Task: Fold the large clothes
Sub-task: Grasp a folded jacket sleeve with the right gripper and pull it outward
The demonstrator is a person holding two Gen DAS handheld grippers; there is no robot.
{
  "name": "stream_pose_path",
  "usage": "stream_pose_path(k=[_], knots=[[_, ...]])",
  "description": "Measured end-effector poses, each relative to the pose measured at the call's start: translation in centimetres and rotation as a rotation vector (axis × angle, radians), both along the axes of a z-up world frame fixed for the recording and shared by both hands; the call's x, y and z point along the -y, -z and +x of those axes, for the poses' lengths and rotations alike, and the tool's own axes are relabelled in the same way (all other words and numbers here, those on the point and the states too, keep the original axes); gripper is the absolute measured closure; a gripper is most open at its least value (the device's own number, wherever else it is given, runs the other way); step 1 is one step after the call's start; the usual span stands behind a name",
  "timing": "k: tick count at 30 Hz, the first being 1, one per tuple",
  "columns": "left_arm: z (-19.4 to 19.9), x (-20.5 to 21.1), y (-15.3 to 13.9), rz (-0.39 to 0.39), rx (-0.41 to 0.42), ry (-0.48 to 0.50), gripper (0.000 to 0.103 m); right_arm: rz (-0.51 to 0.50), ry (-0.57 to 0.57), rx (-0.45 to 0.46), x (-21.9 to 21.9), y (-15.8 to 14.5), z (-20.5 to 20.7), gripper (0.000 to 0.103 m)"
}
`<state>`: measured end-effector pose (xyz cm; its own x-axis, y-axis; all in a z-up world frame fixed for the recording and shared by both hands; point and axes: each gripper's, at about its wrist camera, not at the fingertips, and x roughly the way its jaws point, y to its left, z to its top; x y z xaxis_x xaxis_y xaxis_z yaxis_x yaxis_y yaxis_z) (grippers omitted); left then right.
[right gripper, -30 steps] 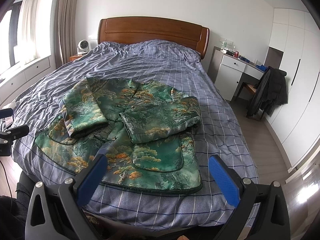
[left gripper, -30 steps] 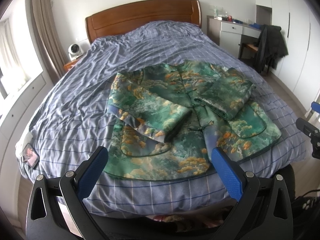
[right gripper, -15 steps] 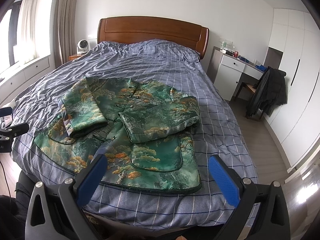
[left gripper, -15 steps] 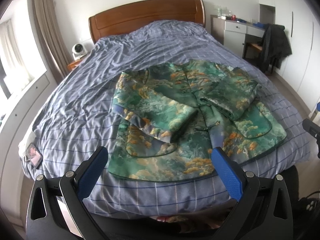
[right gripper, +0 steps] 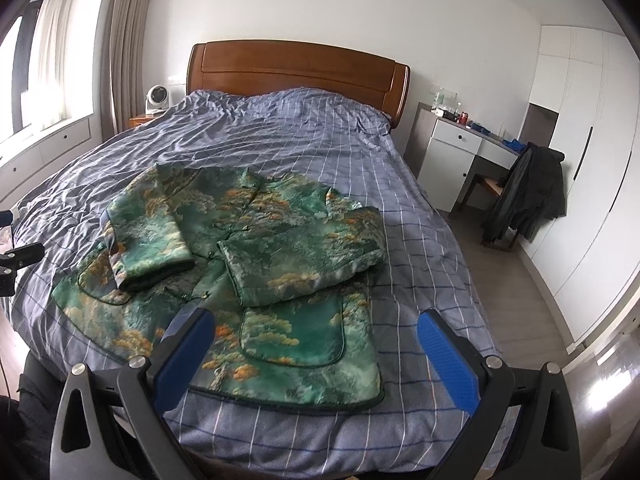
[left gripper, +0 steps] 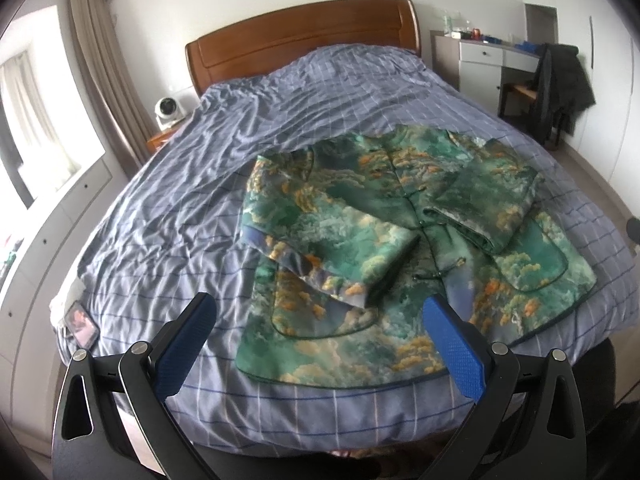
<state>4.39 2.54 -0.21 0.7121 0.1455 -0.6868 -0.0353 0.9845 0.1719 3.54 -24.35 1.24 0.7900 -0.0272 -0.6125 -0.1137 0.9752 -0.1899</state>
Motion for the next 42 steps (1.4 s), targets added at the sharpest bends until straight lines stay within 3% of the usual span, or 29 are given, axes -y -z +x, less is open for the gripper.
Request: stream_pose_path(k=[8,11,15,21,22,23,24,25,27,30,37,42], knots=[[0.7,-0.1,0.9,0.043,-0.014,-0.016,0.0,-0.018,-0.15,-0.012,-1.0,1.1,3.6,0.0],[0.7,-0.7,1.5,0.004,-0.043,-0.014,0.0,0.004,-0.344,-0.01,-2.1,2.8,5.4,0.0],[0.3,-1.5,2.2,-0.026,-0.055,-0.056,0.0,-0.104,-0.468,-0.081,-4.8,6.5,9.3,0.0],[-0.4,-2.6,2.8,-0.027,-0.08,-0.091,0.0,-0.201,-0.524,-0.187,-8.3,12.8,14.9,0.001],[-0.6,-2.8,2.8,-0.025,-0.079,-0.091,0.0,-0.209,-0.52,-0.224,-8.6,14.4,16.1,0.006],[-0.8,-3.1,2.9,-0.034,-0.079,-0.092,0.0,-0.209,-0.51,-0.245,-8.6,15.3,16.8,0.013],[-0.9,-3.3,2.9,-0.042,-0.081,-0.092,0.0,-0.204,-0.496,-0.27,-8.4,16.2,17.5,0.031],[-0.9,-3.6,3.2,-0.05,-0.088,-0.097,0.0,-0.193,-0.478,-0.292,-8.0,16.8,18.1,0.055],[-0.9,-4.1,3.7,-0.043,-0.097,-0.105,0.0,-0.114,-0.448,-0.337,-6.6,16.9,18.7,0.08],[-0.7,-4.4,4.3,-0.029,-0.096,-0.093,0.0,-0.019,-0.367,-0.301,-4.0,14.3,18.1,0.086],[0.0,-3.4,4.2,-0.079,-0.025,-0.031,0.001,0.161,-0.105,-0.062,7.1,4.8,15.0,0.09],[0.9,-1.9,4.8,-0.07,-0.065,0.045,0.001,0.22,0.18,0.09,17.3,1.2,13.0,0.09]])
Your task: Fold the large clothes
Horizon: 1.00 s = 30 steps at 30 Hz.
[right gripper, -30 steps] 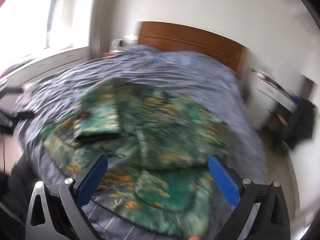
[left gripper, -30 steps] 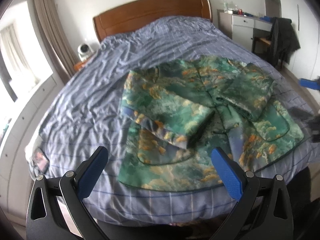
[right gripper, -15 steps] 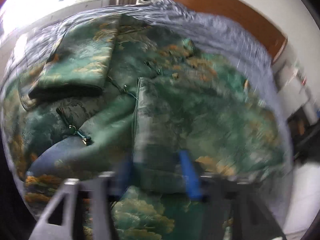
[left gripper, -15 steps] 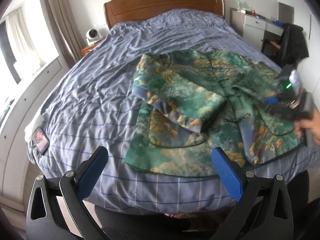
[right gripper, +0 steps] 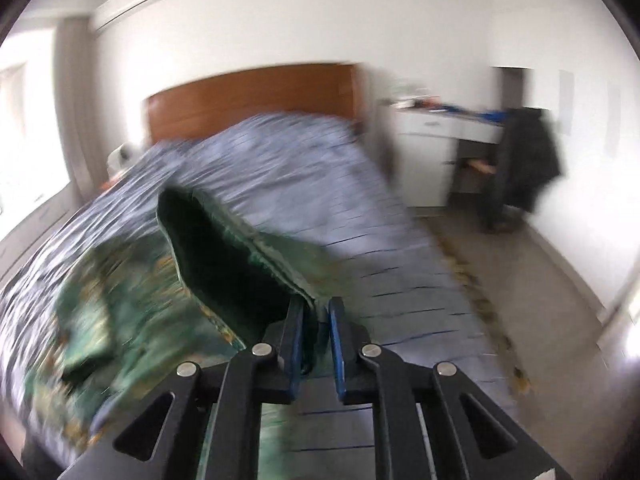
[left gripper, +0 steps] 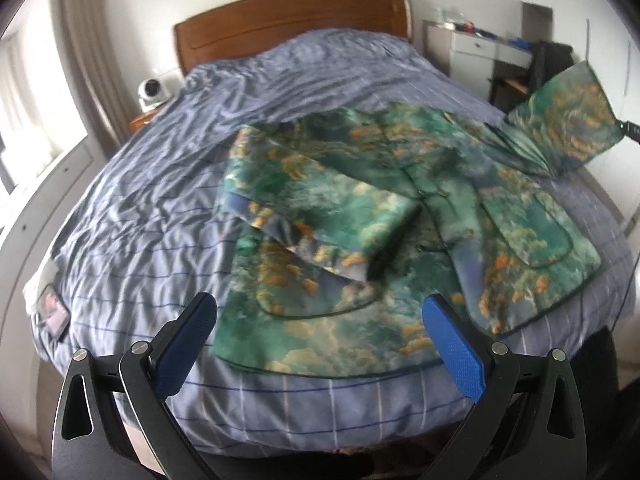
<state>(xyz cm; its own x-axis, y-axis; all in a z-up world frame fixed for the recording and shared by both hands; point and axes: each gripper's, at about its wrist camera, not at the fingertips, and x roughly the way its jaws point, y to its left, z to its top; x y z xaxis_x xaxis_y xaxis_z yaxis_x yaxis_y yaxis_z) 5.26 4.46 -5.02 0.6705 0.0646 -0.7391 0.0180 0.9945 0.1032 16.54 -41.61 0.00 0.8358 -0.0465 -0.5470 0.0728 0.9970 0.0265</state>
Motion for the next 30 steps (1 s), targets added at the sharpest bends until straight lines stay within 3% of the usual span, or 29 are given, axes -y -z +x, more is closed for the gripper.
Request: stream_pose_path(k=[4,8,9,12,14,17,21,26,29,30], knots=[[0.2,0.6,-0.3,0.015,-0.005,0.041,0.001,0.034,0.173,-0.016,6.5,1.1,0.0,0.09],[0.3,0.6,-1.1,0.039,0.025,0.076,0.0,0.074,0.321,-0.08,11.6,4.2,0.6,0.09],[0.4,0.6,-1.3,0.04,0.033,0.088,0.0,0.077,0.34,-0.088,11.9,4.9,0.4,0.087],[1.0,0.4,-1.3,0.054,0.054,0.112,0.0,0.071,0.432,-0.131,13.7,6.8,-0.5,0.064],[1.8,0.4,-0.9,0.083,0.063,0.124,0.0,0.059,0.452,-0.138,13.7,7.4,-1.6,0.06],[3.5,0.2,0.2,0.109,0.054,0.17,0.0,0.05,0.426,-0.144,11.9,7.7,-3.5,0.056],[6.7,0.2,2.5,0.098,-0.031,0.279,0.001,0.041,0.358,-0.144,8.3,7.5,-6.2,0.051],[10.3,3.3,6.5,0.192,-0.08,0.455,0.0,0.047,0.26,-0.143,2.8,7.6,-9.1,0.047],[12.8,4.1,9.0,0.224,-0.116,0.461,0.0,0.089,0.186,-0.177,-0.4,8.3,-9.2,0.047],[13.8,3.8,9.9,0.228,-0.13,0.445,0.005,0.104,0.156,-0.18,-1.6,8.4,-9.1,0.047]])
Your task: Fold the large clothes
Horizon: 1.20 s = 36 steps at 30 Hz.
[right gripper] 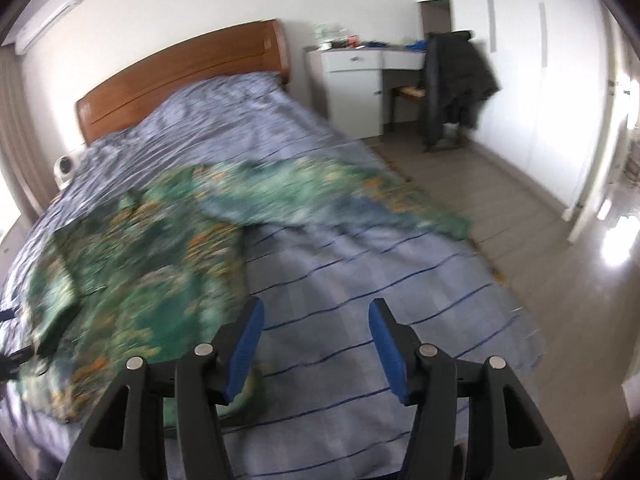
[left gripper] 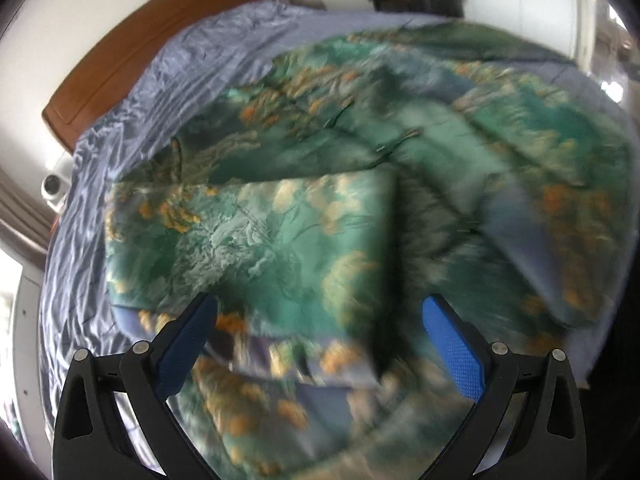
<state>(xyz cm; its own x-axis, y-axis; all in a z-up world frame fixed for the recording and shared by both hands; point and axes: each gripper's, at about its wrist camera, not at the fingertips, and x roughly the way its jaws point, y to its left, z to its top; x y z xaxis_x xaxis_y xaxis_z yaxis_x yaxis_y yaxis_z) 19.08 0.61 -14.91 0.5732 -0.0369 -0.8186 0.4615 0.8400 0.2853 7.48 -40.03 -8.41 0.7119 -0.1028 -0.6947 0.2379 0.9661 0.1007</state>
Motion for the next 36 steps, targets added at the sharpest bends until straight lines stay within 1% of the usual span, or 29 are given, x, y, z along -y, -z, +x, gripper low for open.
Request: stream_pose_path(k=[1,2,3,4,5,6,8,12,17,18,20,21,23,25,26,27,28,29,30,31,32,34,36], knots=[[0.6,-0.3,0.5,-0.001,-0.01,-0.011,0.012,0.008,-0.016,0.005,-0.7,0.0,-0.1,0.047],[1.2,-0.8,1.0,-0.014,-0.038,-0.025,0.027,0.024,-0.047,0.012,-1.8,-0.1,-0.1,0.047],[1.8,-1.6,1.5,-0.059,-0.091,-0.033,0.044,0.031,-0.075,0.016,-2.5,-0.3,-0.1,0.047],[2.2,-2.4,1.7,-0.119,-0.135,-0.044,0.055,0.031,-0.093,0.019,-3.1,-0.5,0.1,0.047],[2.3,-3.2,1.7,-0.162,-0.155,-0.057,0.08,0.025,-0.117,0.029,-4.0,-0.9,0.1,0.047],[2.2,-3.7,1.6,-0.184,-0.162,-0.068,0.089,0.017,-0.135,0.039,-4.6,-1.1,0.2,0.047],[1.4,-4.6,0.5,-0.221,-0.134,-0.099,0.091,0.001,-0.163,0.051,-5.6,-1.6,0.2,0.047],[-0.3,-7.6,-3.1,-0.24,-0.038,-0.181,0.091,-0.007,-0.201,0.059,-7.0,-2.5,0.7,0.047],[-2.8,-15.1,-9.4,-0.242,0.121,-0.356,0.091,-0.011,-0.237,0.095,-8.2,-3.8,0.9,0.047],[-3.1,-16.5,-10.2,-0.242,0.143,-0.388,0.091,-0.016,-0.242,0.101,-8.4,-4.0,0.8,0.047],[-4.0,-20.3,-12.4,-0.223,0.206,-0.488,0.09,-0.022,-0.253,0.109,-8.7,-4.3,0.7,0.047],[-4.4,-21.7,-13.0,-0.215,0.226,-0.525,0.089,-0.023,-0.259,0.111,-8.9,-4.4,0.7,0.047],[-5.4,-25.4,-14.5,-0.172,0.28,-0.633,0.084,-0.019,-0.27,0.118,-9.2,-4.7,0.8,0.047],[-7.1,-28.3,-15.7,-0.127,0.342,-0.726,0.064,-0.022,-0.278,0.127,-9.6,-5.0,0.7,0.047],[-7.8,-29.4,-16.2,-0.108,0.372,-0.769,0.042,-0.024,-0.281,0.133,-9.7,-5.1,0.6,0.047],[-8.5,-30.2,-16.6,-0.094,0.401,-0.804,0.024,-0.027,-0.284,0.139,-9.8,-5.4,0.5,0.047],[-9.5,-31.2,-17.1,-0.082,0.443,-0.852,0.018,-0.031,-0.285,0.146,-9.9,-5.6,0.4,0.047],[-10.1,-31.7,-17.4,-0.082,0.468,-0.882,0.011,-0.035,-0.286,0.153,-9.9,-5.8,0.3,0.047],[-10.7,-32.2,-17.6,-0.093,0.483,-0.906,0.01,-0.04,-0.285,0.159,-10.0,-5.9,0.2,0.047],[-11.2,-32.5,-17.7,-0.125,0.484,-0.926,0.009,-0.044,-0.284,0.164,-10.0,-6.1,0.1,0.047],[-11.4,-32.6,-17.5,-0.147,0.482,-0.934,0.006,-0.049,-0.282,0.17,-10.0,-6.2,0.0,0.047],[-11.8,-31.4,-16.9,-0.186,0.49,-0.953,0.003,-0.057,-0.278,0.178,-10.1,-6.4,-0.1,0.047],[-12.2,-29.5,-15.8,-0.2,0.497,-0.948,0.0,-0.067,-0.272,0.18,-10.0,-6.5,0.0,0.044]])
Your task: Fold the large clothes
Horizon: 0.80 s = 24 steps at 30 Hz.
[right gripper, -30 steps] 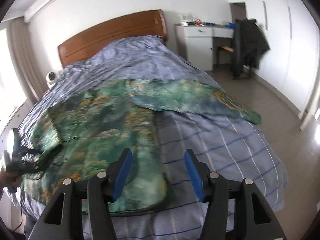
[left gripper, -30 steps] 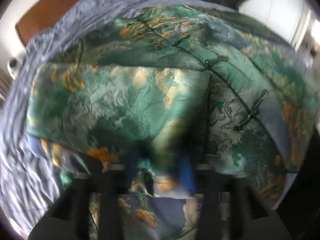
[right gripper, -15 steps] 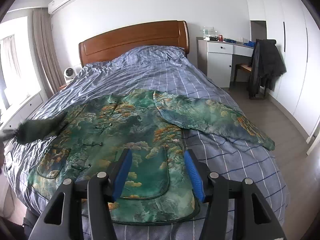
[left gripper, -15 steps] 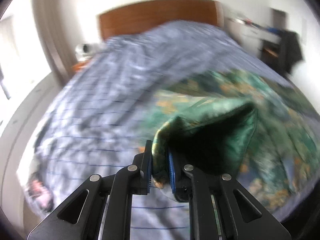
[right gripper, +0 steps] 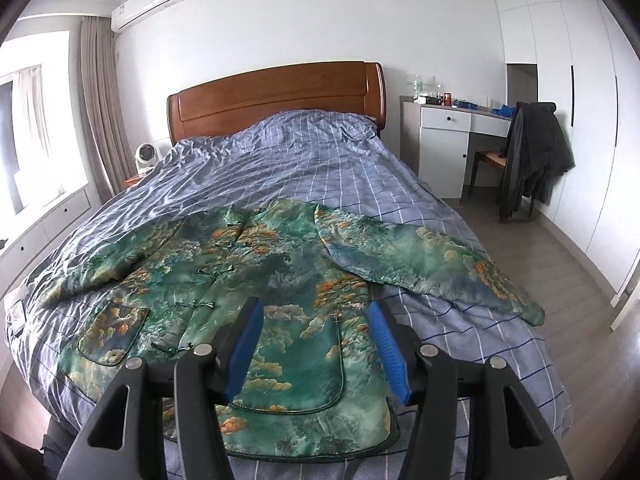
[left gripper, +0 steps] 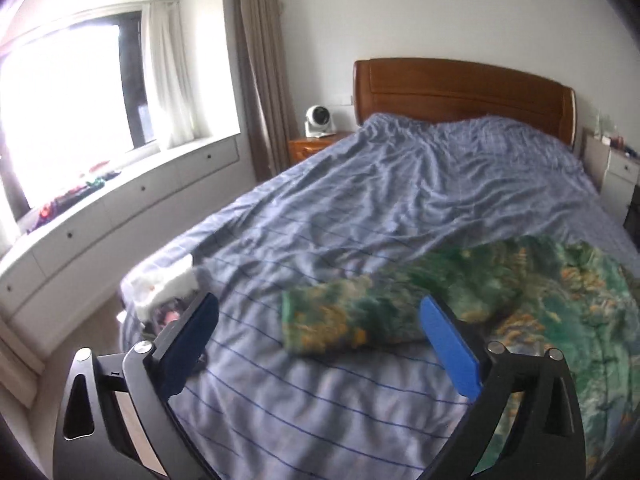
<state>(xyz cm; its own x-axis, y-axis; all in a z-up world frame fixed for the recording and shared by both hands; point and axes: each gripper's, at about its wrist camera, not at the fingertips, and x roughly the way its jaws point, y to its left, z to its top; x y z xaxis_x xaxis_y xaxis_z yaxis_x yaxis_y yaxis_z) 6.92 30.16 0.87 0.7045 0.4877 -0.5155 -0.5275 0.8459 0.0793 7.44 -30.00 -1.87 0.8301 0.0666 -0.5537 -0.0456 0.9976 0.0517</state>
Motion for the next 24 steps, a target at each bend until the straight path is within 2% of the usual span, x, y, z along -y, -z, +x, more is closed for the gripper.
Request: stream_pose_path(k=[3,8,10,11,13,18,21,24], knots=[[0.2,4.9,2.2,0.005,-0.038,0.021,0.0,-0.009,0.012,0.002,0.1,-0.1,-0.1,0.041],[1.3,13.4,5.2,0.06,-0.132,0.21,0.0,-0.049,0.061,-0.002,0.8,-0.3,-0.6,0.035],[1.5,16.0,5.3,0.085,-0.145,0.293,0.0,-0.054,0.09,-0.013,1.4,-0.5,-0.7,0.024],[1.7,17.0,5.3,0.099,-0.151,0.32,0.0,-0.06,0.105,-0.016,1.7,-0.5,-0.8,0.023],[2.2,18.6,4.9,0.102,-0.158,0.368,0.0,-0.077,0.124,-0.021,2.1,-0.6,-1.0,0.023],[2.7,19.8,2.7,0.039,-0.119,0.436,0.0,-0.106,0.156,-0.028,3.4,-1.3,-1.1,0.023],[2.9,19.8,1.7,0.068,-0.084,0.435,0.0,-0.107,0.162,-0.023,4.1,-1.9,-1.0,0.023],[3.3,19.3,2.1,0.057,-0.123,0.415,0.0,-0.082,0.158,0.015,5.4,-2.6,-1.2,0.023]])
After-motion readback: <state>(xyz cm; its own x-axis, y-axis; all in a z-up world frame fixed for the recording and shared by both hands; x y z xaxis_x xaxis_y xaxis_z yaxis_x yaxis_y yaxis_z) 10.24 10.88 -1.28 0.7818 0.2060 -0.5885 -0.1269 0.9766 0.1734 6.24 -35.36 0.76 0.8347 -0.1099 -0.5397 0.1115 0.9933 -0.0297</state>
